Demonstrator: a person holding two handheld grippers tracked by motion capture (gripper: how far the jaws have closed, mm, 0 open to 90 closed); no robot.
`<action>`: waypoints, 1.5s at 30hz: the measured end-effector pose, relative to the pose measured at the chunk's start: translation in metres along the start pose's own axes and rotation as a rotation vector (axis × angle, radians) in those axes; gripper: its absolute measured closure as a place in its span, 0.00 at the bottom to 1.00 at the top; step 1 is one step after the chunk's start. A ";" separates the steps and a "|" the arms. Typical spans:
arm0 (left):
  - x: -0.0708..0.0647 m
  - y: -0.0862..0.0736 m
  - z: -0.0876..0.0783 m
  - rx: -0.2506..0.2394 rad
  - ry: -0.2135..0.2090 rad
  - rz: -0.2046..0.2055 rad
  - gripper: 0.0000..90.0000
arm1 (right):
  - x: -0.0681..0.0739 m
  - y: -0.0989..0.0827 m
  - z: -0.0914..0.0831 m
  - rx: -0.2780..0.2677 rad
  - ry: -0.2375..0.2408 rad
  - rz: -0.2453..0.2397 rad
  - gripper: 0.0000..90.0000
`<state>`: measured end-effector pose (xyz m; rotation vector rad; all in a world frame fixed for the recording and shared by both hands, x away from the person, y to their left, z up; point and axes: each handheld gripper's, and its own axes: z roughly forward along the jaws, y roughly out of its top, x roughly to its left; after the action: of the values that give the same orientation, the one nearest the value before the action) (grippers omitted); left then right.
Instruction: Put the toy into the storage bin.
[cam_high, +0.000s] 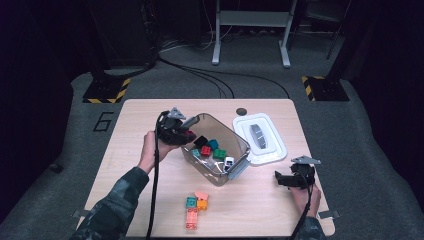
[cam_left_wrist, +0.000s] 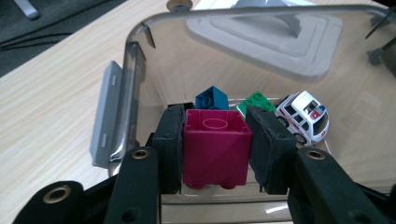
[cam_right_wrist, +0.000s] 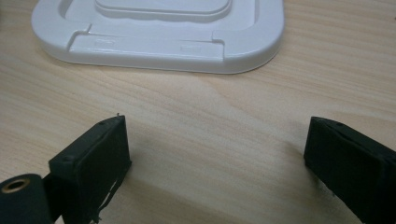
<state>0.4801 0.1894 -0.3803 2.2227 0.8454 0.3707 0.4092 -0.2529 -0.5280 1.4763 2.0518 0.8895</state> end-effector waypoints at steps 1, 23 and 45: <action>0.000 0.000 0.001 0.006 -0.002 0.005 0.65 | 0.000 0.000 0.000 0.000 0.000 0.000 0.07; 0.000 -0.006 0.012 0.094 -0.029 -0.011 0.64 | 0.000 0.000 0.000 0.000 0.000 0.000 0.07; -0.015 -0.033 -0.037 -0.009 0.036 -0.020 0.19 | 0.000 0.000 0.000 0.000 0.000 0.001 0.07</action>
<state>0.4357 0.2160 -0.3777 2.2037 0.8828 0.4048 0.4092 -0.2529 -0.5280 1.4772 2.0514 0.8896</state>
